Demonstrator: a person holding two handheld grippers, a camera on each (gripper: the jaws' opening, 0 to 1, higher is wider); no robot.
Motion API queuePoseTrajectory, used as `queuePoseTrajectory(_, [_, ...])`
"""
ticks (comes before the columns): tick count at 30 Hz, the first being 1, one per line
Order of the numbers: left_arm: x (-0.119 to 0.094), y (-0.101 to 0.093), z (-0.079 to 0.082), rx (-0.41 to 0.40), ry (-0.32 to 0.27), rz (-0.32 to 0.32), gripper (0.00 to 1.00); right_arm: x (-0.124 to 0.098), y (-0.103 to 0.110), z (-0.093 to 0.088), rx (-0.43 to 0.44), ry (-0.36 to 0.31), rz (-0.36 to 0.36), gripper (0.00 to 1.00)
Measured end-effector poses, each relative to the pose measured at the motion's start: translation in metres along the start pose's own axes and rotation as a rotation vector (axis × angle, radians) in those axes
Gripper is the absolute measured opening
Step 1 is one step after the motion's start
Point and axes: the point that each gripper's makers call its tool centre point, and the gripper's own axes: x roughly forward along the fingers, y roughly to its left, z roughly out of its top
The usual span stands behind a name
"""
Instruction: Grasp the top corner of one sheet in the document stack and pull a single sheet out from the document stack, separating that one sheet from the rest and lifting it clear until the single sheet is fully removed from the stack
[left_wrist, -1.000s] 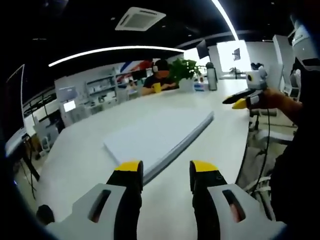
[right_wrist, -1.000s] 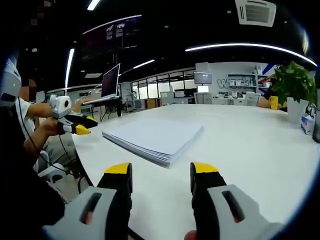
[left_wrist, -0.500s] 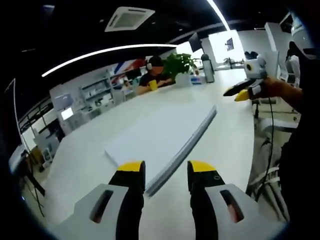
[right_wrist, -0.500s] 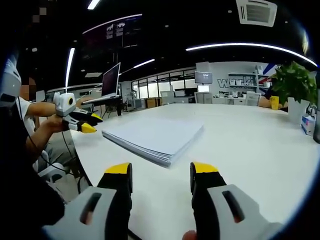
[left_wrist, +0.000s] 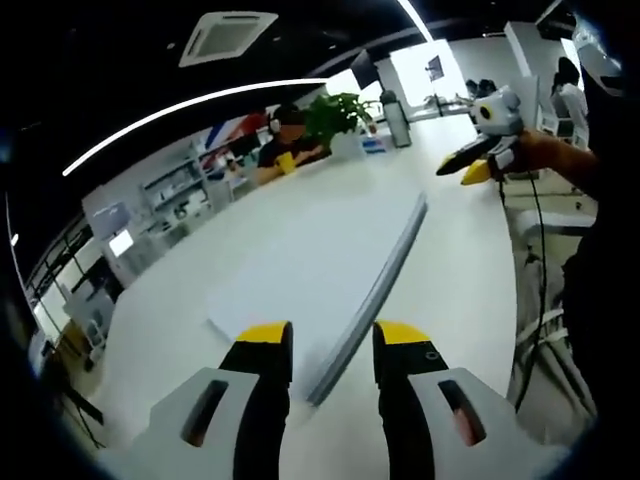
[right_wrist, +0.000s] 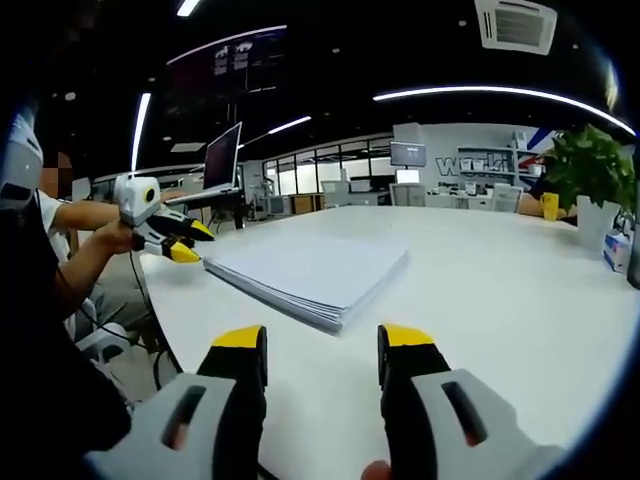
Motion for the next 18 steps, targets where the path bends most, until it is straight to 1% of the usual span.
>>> queuePoseTrajectory(2, [0.003, 0.002, -0.006, 0.010, 0.037, 0.011, 0.33, -0.001, 0.001, 0.001, -0.002, -0.004, 0.004, 0.43])
queuePoseTrajectory(4, [0.006, 0.005, -0.009, 0.018, 0.054, 0.019, 0.33, -0.001, 0.001, 0.001, -0.002, -0.006, 0.005, 0.43])
queuePoseTrajectory(7, [0.009, 0.005, -0.008, 0.036, 0.057, 0.014, 0.33, -0.001, -0.001, 0.001, 0.001, -0.005, 0.003, 0.43])
queuePoseTrajectory(12, [0.016, 0.002, -0.002, 0.068, 0.055, -0.017, 0.33, 0.000, -0.002, 0.002, 0.002, -0.008, 0.001, 0.43])
queuePoseTrajectory(18, [0.023, 0.001, -0.002, 0.086, 0.071, -0.056, 0.33, -0.001, -0.003, 0.002, 0.006, -0.008, -0.001, 0.43])
